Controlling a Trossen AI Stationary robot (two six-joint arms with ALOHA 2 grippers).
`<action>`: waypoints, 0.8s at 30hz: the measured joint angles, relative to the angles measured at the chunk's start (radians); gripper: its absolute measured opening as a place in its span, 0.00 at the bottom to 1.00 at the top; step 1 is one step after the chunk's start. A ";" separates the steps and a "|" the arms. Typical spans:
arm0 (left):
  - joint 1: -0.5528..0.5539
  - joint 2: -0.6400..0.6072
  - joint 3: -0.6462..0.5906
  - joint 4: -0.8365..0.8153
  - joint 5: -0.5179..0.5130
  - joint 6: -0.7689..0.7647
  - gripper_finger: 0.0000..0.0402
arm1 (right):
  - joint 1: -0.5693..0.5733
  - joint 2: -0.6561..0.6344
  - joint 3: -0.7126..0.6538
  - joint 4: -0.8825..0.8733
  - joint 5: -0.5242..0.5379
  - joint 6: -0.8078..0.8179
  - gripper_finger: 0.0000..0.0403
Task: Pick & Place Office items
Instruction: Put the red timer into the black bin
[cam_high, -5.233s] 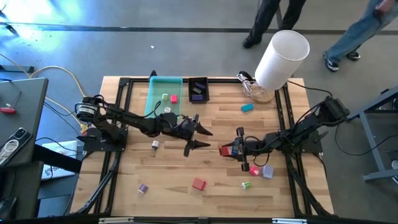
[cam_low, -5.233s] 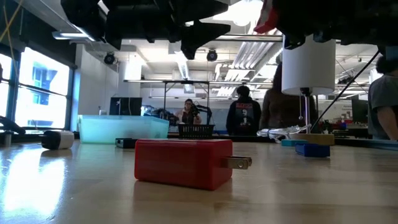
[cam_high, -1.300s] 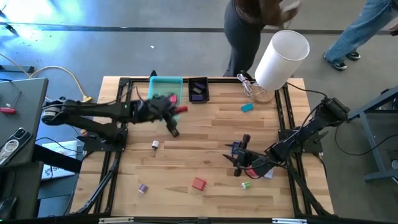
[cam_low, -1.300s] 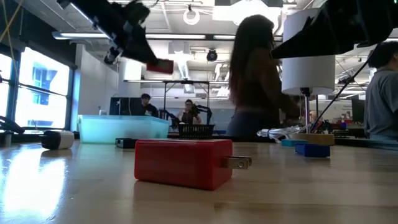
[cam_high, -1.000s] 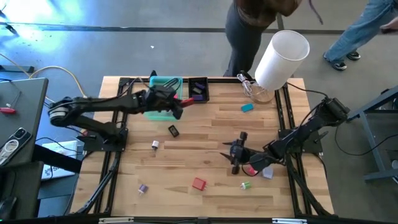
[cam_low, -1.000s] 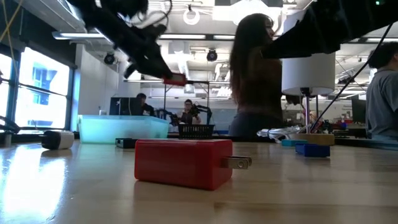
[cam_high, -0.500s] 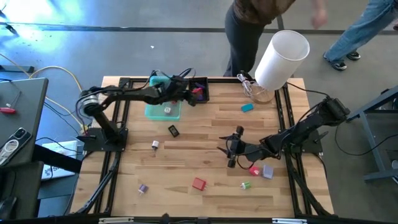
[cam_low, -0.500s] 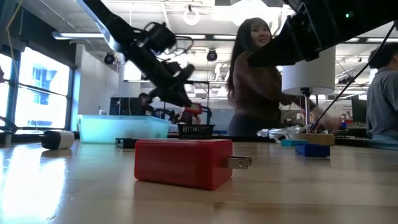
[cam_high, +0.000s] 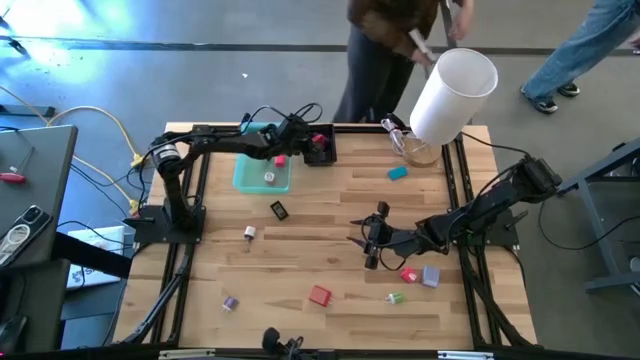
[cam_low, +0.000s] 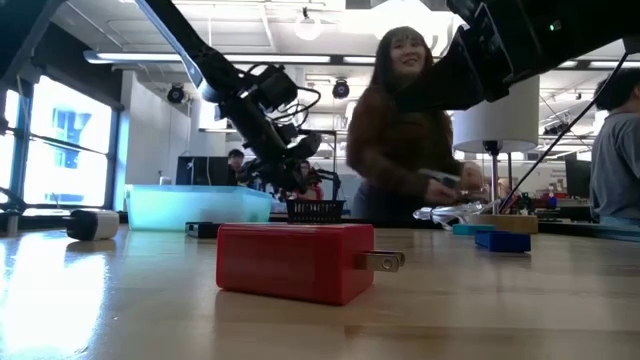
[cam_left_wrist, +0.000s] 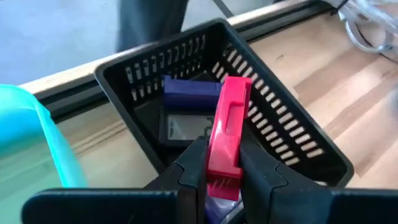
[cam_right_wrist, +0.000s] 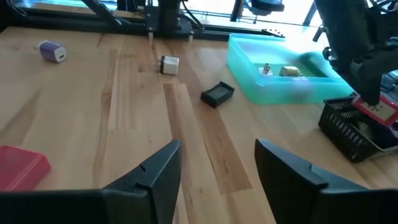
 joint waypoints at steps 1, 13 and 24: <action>0.001 0.000 0.000 -0.002 0.006 0.001 0.15 | 0.000 0.000 0.000 0.000 0.000 0.002 0.48; 0.002 -0.001 0.000 0.035 0.084 0.067 0.19 | -0.012 0.000 0.000 0.002 0.003 -0.017 0.48; 0.000 -0.001 0.000 0.033 0.087 0.057 0.20 | -0.011 0.000 0.000 0.012 0.003 -0.065 0.48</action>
